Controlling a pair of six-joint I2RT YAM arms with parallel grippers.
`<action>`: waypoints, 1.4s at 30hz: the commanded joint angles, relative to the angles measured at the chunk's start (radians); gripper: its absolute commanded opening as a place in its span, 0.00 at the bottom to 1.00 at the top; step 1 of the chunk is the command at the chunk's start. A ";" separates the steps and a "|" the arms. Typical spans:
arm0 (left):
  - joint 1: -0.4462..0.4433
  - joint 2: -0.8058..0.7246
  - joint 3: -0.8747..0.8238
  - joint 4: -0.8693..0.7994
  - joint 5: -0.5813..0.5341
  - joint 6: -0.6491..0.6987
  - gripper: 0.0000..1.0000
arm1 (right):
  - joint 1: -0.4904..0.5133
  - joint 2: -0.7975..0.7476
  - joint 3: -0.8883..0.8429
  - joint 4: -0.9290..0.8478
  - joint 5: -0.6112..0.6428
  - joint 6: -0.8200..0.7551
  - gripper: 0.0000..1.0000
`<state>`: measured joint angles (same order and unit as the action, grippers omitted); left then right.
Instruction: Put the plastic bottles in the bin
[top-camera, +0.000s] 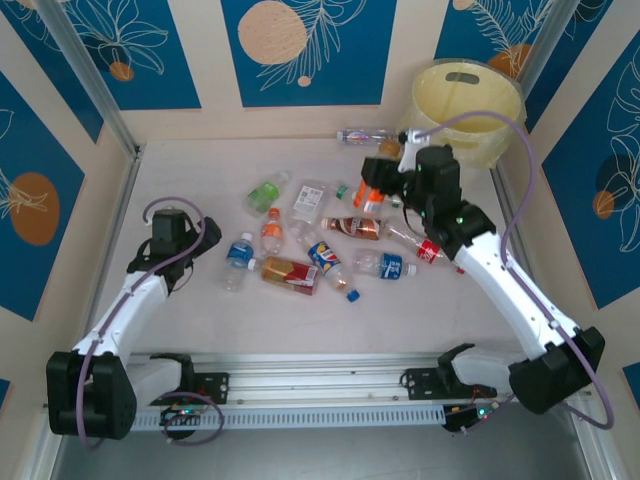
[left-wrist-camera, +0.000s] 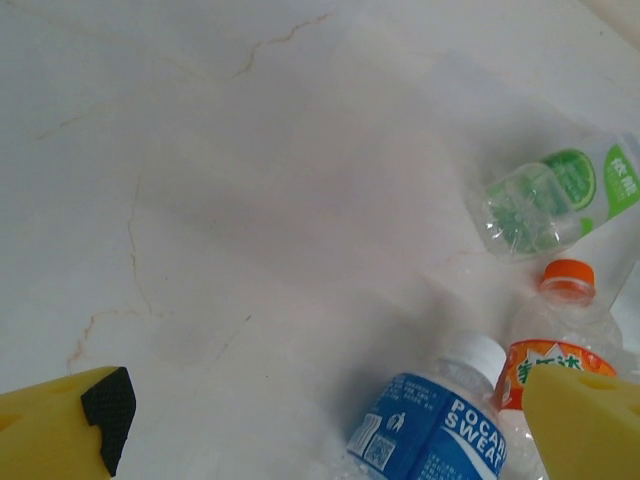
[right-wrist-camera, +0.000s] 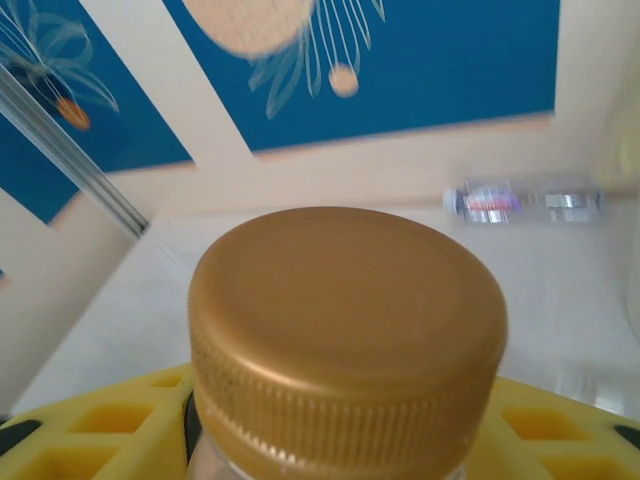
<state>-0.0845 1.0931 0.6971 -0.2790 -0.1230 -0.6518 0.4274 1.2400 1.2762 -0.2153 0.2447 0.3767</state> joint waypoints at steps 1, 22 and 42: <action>0.005 -0.055 -0.006 -0.040 0.042 0.015 1.00 | -0.027 0.067 0.162 0.055 -0.085 -0.099 0.00; 0.006 -0.055 -0.047 -0.001 0.040 -0.019 1.00 | -0.345 0.674 0.843 0.253 0.266 -0.186 0.00; 0.005 -0.067 -0.082 0.025 0.055 -0.039 1.00 | -0.490 0.860 1.035 -0.425 -0.383 -0.160 0.07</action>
<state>-0.0845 1.0306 0.6140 -0.2699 -0.0921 -0.6827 -0.0681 2.1475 2.3466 -0.5522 0.0185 0.2119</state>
